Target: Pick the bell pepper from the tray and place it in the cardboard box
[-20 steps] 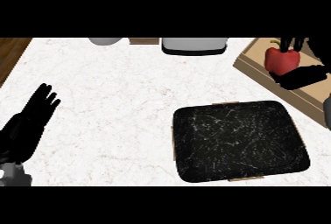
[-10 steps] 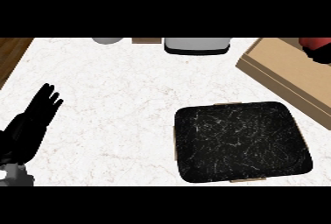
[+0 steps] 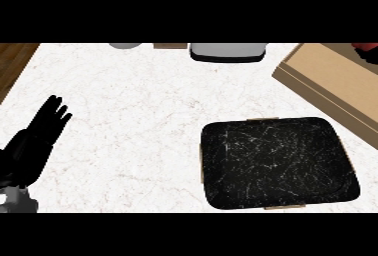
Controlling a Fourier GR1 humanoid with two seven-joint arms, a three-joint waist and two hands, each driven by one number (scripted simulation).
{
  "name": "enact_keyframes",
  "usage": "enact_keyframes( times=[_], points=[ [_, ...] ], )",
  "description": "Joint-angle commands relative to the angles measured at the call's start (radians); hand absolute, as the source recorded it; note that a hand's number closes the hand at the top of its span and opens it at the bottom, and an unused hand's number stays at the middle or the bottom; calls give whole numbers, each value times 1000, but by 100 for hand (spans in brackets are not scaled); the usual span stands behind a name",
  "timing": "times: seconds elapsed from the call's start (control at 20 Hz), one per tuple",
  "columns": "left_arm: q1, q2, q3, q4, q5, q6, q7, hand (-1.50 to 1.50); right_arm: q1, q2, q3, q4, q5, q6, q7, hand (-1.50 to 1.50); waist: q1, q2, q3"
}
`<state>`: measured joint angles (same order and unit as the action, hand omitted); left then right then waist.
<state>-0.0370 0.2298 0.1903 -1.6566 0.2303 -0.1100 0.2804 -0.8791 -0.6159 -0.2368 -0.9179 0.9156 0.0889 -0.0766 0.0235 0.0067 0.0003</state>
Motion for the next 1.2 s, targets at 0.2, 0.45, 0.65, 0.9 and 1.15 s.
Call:
enact_keyframes(
  times=[0.2,0.45,0.65,0.9,1.15],
  points=[
    [-44,14,23,45,-9,1,-8,0,-62,-12,-27,368,31,-162,-188,150,10,6,1],
    [-51,8,2,13,-12,4,25,0,-77,-3,-25,507,31,-77,-181,150,15,8,1],
    [-66,-18,-18,25,-24,22,29,0,-85,-13,-58,620,38,-119,-110,-150,19,12,2],
    [-63,-35,-33,25,-43,26,7,0,-66,-18,-93,675,-6,-135,-299,-150,19,13,3],
    [-32,-32,-21,-7,-22,23,35,0,-90,-14,-257,649,-181,-147,-356,-150,8,5,3]
  ],
)
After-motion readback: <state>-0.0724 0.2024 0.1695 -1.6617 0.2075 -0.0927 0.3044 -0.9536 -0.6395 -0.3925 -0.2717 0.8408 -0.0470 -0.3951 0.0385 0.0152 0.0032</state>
